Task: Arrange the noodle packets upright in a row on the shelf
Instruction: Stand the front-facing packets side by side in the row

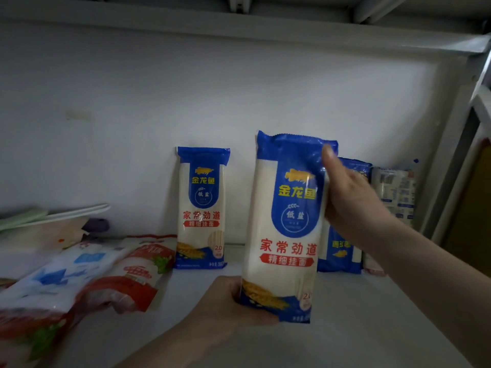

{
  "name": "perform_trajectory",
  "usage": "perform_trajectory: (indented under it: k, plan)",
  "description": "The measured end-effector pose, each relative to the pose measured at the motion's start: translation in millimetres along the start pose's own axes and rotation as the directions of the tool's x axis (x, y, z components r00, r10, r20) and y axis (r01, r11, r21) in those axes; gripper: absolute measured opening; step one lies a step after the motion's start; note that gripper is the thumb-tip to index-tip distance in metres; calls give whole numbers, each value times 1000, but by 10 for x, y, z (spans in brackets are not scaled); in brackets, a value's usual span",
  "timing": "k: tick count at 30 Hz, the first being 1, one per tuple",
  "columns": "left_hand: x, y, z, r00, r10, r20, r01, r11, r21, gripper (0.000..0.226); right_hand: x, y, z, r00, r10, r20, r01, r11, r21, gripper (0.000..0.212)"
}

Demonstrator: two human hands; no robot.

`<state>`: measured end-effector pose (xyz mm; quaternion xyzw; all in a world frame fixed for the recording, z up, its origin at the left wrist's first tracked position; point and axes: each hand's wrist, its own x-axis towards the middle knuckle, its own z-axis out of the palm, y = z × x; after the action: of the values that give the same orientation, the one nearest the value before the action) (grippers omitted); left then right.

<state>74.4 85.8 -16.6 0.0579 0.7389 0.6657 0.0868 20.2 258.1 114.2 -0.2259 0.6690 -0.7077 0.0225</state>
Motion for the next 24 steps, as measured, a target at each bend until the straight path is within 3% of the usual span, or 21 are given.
perform_trajectory:
  k: [2, 5, 7, 14, 20, 24]
  plan:
    - [19, -18, -18, 998, 44, -38, -44, 999, 10, 32, -87, 134, -22, 974, 112, 195, -100, 992, -72, 54]
    - [47, -4, -56, 992, 93, -89, -92, 996, 22, 33, -250, 494, -56, 911, 279, 303, -269, 960, -75, 44]
    - [40, 24, -80, 988, 121, -99, -118, 992, 35, 37, -338, 711, -37, 882, 298, 365, -292, 954, -73, 44]
    - [33, 76, -180, 990, 99, -105, -77, 978, 195, 43, -348, 944, 46, 906, 302, 296, -337, 938, 76, 45]
    - [2, 112, -278, 974, 89, -210, -91, 996, -1, 51, -242, 933, 70, 929, 292, 229, -308, 951, 36, 46]
    - [50, 43, -277, 961, 66, -270, -107, 985, -138, 44, -128, 967, 63, 922, 302, 243, -310, 951, -4, 38]
